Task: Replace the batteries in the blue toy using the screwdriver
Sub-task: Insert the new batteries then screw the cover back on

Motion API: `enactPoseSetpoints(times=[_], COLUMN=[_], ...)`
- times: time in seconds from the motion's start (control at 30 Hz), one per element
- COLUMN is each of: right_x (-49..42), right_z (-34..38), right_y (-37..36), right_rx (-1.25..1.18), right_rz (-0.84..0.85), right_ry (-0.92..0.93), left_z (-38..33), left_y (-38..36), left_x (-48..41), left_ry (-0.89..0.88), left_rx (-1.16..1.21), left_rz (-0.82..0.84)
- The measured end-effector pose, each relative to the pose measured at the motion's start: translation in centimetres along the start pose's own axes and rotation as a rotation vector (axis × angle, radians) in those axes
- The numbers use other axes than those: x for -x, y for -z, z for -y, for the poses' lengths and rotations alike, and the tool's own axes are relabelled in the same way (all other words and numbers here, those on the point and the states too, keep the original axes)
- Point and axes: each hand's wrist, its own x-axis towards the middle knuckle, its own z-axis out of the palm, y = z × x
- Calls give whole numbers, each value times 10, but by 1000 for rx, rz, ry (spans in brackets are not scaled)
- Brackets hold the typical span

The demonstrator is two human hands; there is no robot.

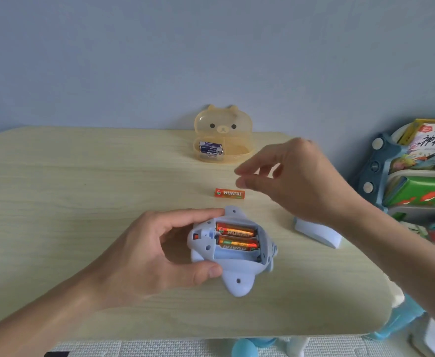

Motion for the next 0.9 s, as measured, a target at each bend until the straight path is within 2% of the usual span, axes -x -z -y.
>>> enactPoseSetpoints(times=[0.23, 0.4, 0.57, 0.73, 0.9], right_x=[-34, -33, -14, 32, 54], right_z=[-14, -14, -3, 13, 7], right_y=[-37, -35, -2, 16, 0], right_rx=[172, 162, -8, -284, -308], right_rz=[243, 211, 110, 163, 212], right_ry=[35, 40, 89, 231, 335], left_z=[-3, -3, -1, 0, 1], left_y=[1, 1, 2, 1, 0], left_x=[1, 0, 0, -2, -3], left_ry=[4, -1, -25, -44, -67], left_rx=[6, -17, -17, 28, 19], left_rz=[36, 30, 31, 51, 47])
